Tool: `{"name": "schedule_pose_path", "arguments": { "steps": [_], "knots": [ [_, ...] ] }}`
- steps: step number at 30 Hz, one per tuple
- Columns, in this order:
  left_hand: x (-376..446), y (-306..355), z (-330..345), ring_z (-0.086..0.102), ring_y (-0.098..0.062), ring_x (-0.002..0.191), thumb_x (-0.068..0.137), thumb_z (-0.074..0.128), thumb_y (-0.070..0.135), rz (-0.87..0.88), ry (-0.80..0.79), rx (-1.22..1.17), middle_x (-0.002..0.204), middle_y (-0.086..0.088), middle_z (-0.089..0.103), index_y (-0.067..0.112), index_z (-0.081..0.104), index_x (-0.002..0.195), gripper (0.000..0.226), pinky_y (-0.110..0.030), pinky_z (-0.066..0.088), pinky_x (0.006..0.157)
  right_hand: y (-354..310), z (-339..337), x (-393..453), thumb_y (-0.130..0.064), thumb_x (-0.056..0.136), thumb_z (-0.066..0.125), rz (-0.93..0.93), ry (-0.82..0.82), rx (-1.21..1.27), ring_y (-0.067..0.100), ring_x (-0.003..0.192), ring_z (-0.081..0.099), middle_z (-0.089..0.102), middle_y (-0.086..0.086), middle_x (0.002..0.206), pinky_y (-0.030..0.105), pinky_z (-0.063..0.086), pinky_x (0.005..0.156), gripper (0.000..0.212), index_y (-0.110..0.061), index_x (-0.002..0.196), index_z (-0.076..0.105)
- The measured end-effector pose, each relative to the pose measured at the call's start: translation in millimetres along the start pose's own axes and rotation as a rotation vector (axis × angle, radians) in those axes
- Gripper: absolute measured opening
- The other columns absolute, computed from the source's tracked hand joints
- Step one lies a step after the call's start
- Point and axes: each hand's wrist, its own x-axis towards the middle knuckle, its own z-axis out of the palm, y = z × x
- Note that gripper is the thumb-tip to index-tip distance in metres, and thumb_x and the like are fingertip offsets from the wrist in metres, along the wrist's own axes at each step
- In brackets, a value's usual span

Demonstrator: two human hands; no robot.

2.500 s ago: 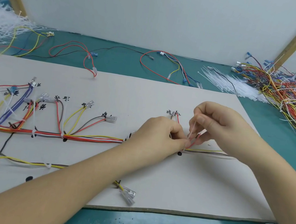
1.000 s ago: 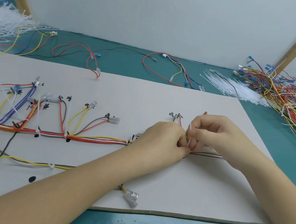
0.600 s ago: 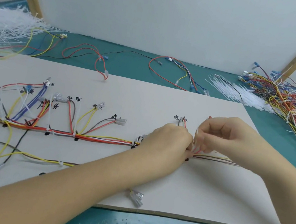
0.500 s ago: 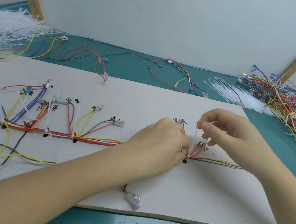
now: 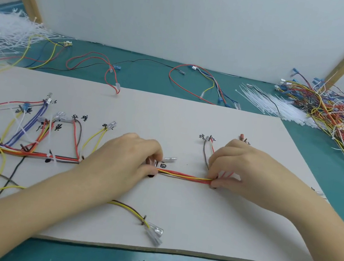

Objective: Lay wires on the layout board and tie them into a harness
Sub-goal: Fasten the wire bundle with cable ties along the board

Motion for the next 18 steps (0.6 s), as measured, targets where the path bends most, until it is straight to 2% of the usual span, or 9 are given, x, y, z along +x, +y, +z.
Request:
{"name": "schedule_pose_path", "arguments": {
  "steps": [3,5,8,14,16,18],
  "knots": [
    [-1,1,2,0.047,-0.007,0.077,0.085,0.064,0.016,0.04,0.033,-0.074,0.074,0.015,0.058,0.017,0.065,0.086,0.002,-0.019,0.035,0.071,3,-2,2,-0.02,0.083,0.07,0.0,-0.064,0.04,-0.005,0.081,0.046,0.054,-0.018,0.078,0.02,0.041,0.073,0.006,-0.025,0.082,0.066],
    [-1,0,3,0.05,-0.007,0.074,0.081,0.058,0.017,0.092,0.042,-0.064,0.075,0.004,0.064,0.012,0.068,0.081,0.011,-0.022,0.036,0.07,3,-4,5,-0.018,0.084,0.068,0.007,-0.105,0.051,-0.01,0.079,0.046,0.05,-0.019,0.077,0.012,0.037,0.069,0.007,-0.023,0.081,0.064],
    [2,-1,1,0.048,-0.01,0.081,0.071,0.055,0.015,0.116,0.032,-0.098,0.071,0.0,0.066,0.009,0.069,0.074,0.016,-0.023,0.037,0.068,4,-6,9,-0.016,0.085,0.067,0.01,-0.157,0.055,-0.012,0.076,0.046,0.048,-0.018,0.076,0.008,0.035,0.068,0.011,-0.023,0.078,0.062],
    [4,5,4,0.054,-0.012,0.07,0.073,0.061,0.008,0.203,0.021,-0.083,0.07,-0.001,0.066,0.009,0.068,0.074,0.007,-0.023,0.039,0.066,9,-12,7,-0.017,0.083,0.068,0.044,-0.216,0.032,-0.01,0.076,0.048,0.05,-0.019,0.074,0.009,0.036,0.067,0.036,-0.042,0.065,0.049],
    [12,15,12,0.058,-0.021,0.081,0.082,0.062,0.008,0.223,0.008,-0.101,0.081,-0.004,0.067,0.01,0.069,0.084,0.008,-0.031,0.042,0.075,19,-18,-1,-0.02,0.081,0.07,0.091,-0.241,0.028,-0.006,0.077,0.051,0.055,-0.017,0.074,0.012,0.038,0.066,0.033,-0.041,0.062,0.053],
    [22,27,23,0.056,-0.024,0.089,0.086,0.06,0.006,0.251,0.006,-0.122,0.088,-0.005,0.067,0.01,0.068,0.091,0.01,-0.038,0.042,0.08,32,-25,-11,-0.025,0.079,0.072,0.158,-0.258,0.033,0.0,0.078,0.054,0.059,-0.018,0.08,0.016,0.041,0.065,0.021,-0.039,0.066,0.061]
  ]
}}
